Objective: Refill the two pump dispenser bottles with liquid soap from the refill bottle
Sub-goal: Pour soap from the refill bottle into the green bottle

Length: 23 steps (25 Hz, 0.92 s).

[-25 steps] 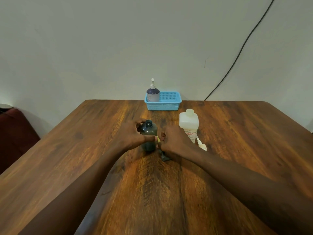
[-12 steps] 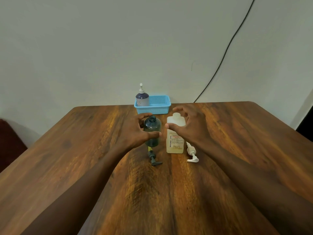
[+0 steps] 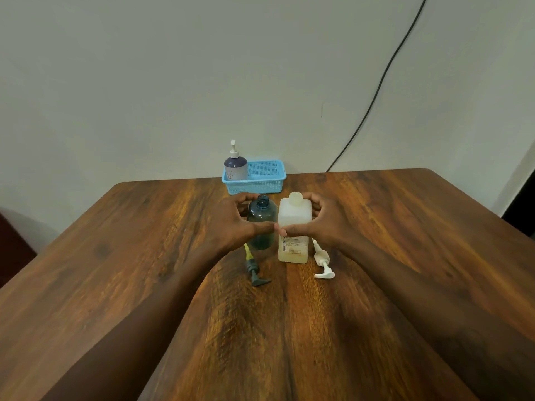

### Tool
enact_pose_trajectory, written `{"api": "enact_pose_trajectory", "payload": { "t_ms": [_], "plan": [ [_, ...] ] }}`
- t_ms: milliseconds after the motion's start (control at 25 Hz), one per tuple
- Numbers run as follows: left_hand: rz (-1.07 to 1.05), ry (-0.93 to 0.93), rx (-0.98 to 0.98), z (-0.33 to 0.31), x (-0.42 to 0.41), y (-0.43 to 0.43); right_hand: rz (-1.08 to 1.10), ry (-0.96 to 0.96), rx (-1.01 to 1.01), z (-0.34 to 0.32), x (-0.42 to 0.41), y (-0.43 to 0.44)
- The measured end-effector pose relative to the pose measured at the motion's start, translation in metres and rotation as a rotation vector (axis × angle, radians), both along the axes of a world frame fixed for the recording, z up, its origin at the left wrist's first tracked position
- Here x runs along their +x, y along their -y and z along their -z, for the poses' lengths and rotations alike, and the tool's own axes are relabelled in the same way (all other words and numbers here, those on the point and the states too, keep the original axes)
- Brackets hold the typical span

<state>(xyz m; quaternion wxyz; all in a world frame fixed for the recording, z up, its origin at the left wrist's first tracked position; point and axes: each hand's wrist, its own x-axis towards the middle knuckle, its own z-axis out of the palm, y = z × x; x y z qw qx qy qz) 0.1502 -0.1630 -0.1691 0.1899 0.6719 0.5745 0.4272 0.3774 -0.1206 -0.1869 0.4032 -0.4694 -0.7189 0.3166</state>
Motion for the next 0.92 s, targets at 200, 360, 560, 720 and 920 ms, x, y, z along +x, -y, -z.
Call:
{"api": "enact_pose_trajectory", "payload": {
  "t_ms": [200,360,560,720,920],
  "plan": [
    [0.024,0.043,0.055,-0.001,-0.003,-0.001,0.16,0.062,0.23,-0.006,0.002,0.005],
    [0.046,0.019,0.065,-0.002,0.006,0.001,0.215,0.058,0.377,-0.019,0.007,0.001],
    [0.073,-0.004,0.136,-0.005,0.023,0.005,0.187,0.134,0.549,-0.026,0.012,0.0],
    [0.082,-0.019,0.146,-0.007,0.031,0.006,0.182,0.213,0.702,-0.03,0.018,-0.001],
    [0.072,-0.016,0.129,-0.006,0.038,0.005,0.188,0.339,0.826,-0.034,0.023,-0.01]
  ]
}}
